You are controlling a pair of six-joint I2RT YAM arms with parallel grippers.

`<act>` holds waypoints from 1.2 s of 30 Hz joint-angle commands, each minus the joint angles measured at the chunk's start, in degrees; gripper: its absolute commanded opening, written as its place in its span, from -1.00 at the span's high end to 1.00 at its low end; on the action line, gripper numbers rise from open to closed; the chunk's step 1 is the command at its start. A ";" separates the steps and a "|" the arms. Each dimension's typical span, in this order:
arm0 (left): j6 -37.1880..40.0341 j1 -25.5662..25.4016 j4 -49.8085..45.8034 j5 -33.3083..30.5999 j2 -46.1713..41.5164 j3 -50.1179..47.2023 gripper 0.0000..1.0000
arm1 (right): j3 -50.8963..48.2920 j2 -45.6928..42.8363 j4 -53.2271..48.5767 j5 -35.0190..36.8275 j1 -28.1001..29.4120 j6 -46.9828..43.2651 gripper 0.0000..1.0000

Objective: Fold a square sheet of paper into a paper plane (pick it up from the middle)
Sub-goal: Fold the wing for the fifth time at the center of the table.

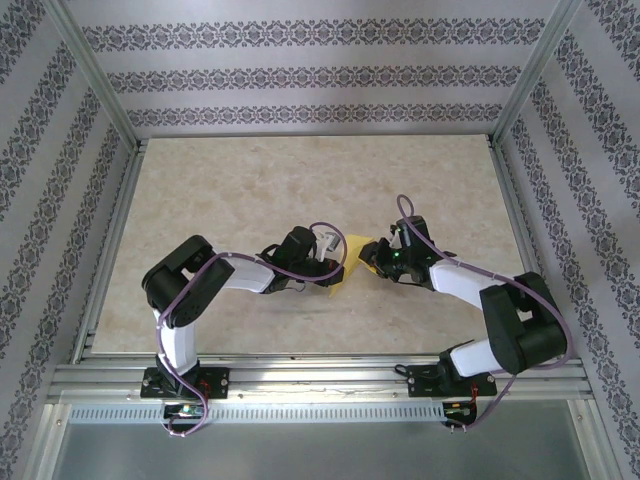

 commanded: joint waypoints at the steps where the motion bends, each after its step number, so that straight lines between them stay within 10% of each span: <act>1: -3.91 0.87 4.91 2.36 1.51 0.81 1.00 | 1.53 1.38 2.52 -1.84 0.63 -1.22 0.54; 36: -21.67 1.57 23.46 3.54 8.85 -2.36 1.00 | 0.76 5.49 7.85 -0.31 0.09 -1.55 0.64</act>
